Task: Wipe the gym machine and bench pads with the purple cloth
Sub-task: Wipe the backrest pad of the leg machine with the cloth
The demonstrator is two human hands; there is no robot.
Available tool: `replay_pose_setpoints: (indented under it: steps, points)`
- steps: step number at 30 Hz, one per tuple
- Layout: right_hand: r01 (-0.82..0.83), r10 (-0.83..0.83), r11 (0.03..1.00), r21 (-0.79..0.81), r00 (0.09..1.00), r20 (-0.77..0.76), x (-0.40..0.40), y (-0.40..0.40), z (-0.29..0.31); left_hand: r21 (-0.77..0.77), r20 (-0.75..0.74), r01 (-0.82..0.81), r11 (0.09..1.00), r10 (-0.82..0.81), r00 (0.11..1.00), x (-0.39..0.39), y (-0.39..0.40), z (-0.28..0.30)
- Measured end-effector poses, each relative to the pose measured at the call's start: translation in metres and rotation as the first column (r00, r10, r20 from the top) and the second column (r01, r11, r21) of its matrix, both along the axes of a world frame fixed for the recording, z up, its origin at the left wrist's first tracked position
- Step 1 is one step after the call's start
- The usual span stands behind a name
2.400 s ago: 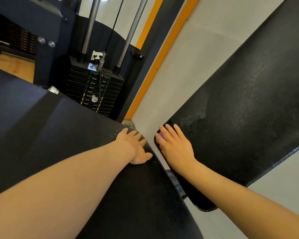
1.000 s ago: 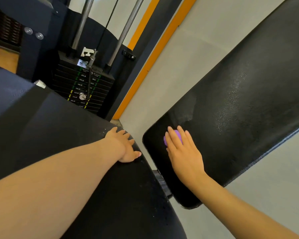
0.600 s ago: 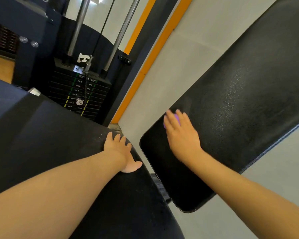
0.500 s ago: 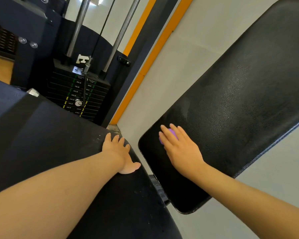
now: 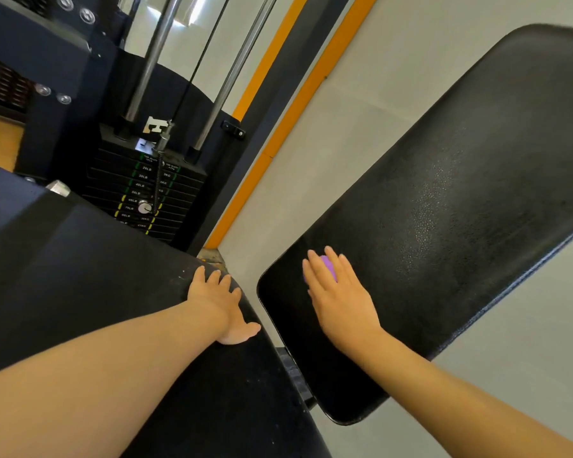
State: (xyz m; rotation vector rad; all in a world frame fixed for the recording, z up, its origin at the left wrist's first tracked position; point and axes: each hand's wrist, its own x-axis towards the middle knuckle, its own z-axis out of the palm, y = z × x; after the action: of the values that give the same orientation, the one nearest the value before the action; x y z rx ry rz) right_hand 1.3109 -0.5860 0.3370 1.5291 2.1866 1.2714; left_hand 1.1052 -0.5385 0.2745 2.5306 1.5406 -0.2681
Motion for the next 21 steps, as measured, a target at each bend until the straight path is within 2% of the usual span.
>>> replay_pose_setpoints:
  steps: [2,4,8,12,14,17,19,21]
  points:
    - [0.0,0.0,1.0,0.009,1.0,0.0,0.002,0.013,0.018,0.005,0.003,-0.001,1.0,0.001,1.0,0.0,0.0,-0.001]
    - [0.016,-0.017,0.994,0.111,1.0,0.013,-0.001,0.044,0.05,0.01,0.006,-0.006,1.0,0.006,1.0,0.001,-0.001,0.0]
    - [0.113,-0.098,0.958,0.263,0.993,-0.069,-0.011,0.09,0.103,0.0,0.003,-0.005,1.0,0.005,1.0,0.002,-0.001,0.001]
    - [0.184,-0.185,0.966,0.181,0.983,-0.013,-0.03,0.088,0.066,-0.004,0.003,0.002,1.0,-0.002,1.0,0.001,0.001,0.0]
    - [0.119,-0.124,0.99,0.072,0.99,0.061,-0.035,0.073,0.026,0.001,0.006,0.002,1.0,-0.002,1.0,0.0,0.001,-0.001]
    - [0.0,0.001,0.999,-0.048,0.999,0.034,-0.032,0.045,-0.012,0.001,-0.005,0.006,1.0,-0.006,1.0,0.001,0.0,-0.001]
    - [-0.047,0.047,0.998,-0.044,0.999,-0.006,-0.026,0.039,-0.004,0.002,-0.002,0.006,1.0,-0.006,1.0,0.001,0.001,-0.001]
    - [-0.076,0.076,0.997,0.027,0.997,0.022,-0.017,0.046,0.027,0.005,0.004,0.005,1.0,-0.005,1.0,0.001,0.002,-0.002]
